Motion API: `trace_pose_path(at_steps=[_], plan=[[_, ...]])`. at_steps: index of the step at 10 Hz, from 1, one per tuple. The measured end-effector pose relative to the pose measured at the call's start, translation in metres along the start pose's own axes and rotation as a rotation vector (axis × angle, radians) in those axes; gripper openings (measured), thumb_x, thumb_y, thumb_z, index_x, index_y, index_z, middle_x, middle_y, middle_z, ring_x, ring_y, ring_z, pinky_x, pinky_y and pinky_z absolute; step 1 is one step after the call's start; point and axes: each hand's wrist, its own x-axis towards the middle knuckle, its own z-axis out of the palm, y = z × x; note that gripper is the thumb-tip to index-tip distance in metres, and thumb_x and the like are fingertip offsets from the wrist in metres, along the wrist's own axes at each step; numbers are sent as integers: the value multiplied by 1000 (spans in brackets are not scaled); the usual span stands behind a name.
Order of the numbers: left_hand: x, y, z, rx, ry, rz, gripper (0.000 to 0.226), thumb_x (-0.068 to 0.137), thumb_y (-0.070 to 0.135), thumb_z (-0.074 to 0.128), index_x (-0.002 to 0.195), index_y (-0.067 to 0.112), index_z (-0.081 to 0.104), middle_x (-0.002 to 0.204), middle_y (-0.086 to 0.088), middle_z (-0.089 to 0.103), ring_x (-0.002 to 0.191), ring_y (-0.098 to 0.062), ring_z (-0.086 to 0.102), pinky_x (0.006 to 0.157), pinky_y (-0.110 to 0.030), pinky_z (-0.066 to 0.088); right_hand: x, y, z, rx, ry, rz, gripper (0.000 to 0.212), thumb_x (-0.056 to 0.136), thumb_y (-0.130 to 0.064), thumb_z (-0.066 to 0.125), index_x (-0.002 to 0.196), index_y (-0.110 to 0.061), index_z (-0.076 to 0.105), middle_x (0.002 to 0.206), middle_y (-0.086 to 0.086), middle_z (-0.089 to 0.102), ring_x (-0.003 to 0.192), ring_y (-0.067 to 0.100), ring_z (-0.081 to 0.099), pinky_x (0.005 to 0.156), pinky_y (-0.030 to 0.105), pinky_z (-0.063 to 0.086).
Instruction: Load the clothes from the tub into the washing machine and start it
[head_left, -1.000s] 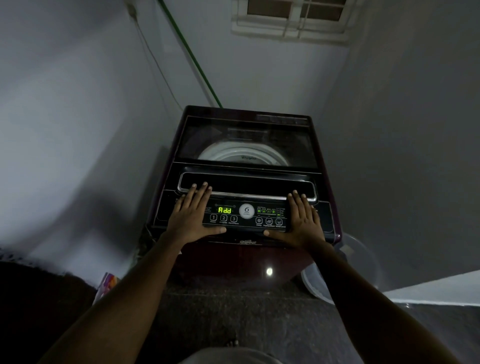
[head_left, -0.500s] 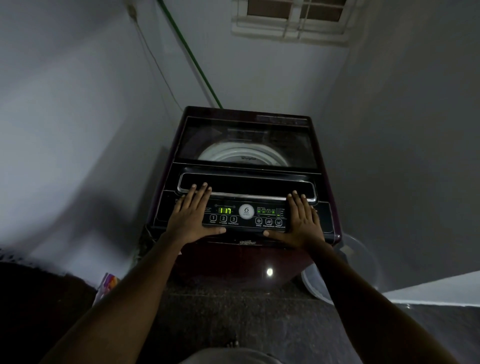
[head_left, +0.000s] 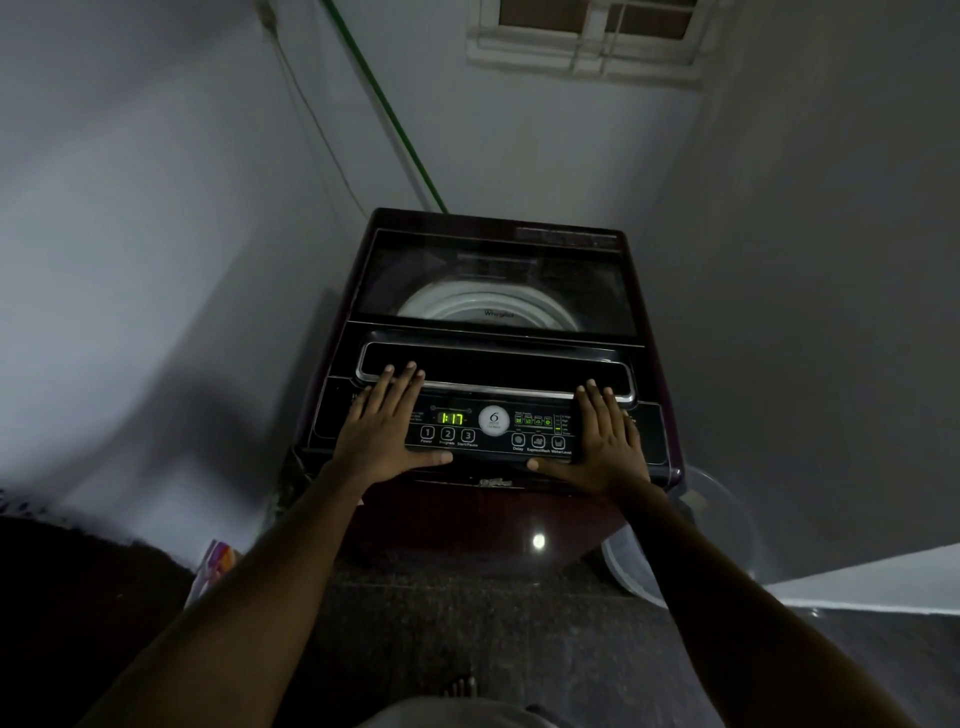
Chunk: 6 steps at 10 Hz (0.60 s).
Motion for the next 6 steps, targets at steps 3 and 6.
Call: trace_pose_path(at_steps=[3, 6], plan=[[-1, 4, -8, -40, -1, -6, 128, 60, 94, 43, 154, 25, -10, 160, 9, -22, 147, -15, -22, 119, -49, 0, 0, -3, -4, 28, -8, 3, 136, 51, -98, 41, 152, -17, 0, 161, -2, -8, 146, 14, -16, 120, 45, -1], [10, 43, -61, -26, 268, 11, 77, 91, 65, 43, 148, 14, 32, 145, -10, 47, 125, -30, 52, 99, -42, 44, 16, -32, -56, 142, 148, 15, 89, 86, -76, 26, 151, -16, 14, 161, 4, 11, 148, 17, 3, 120, 41, 9]])
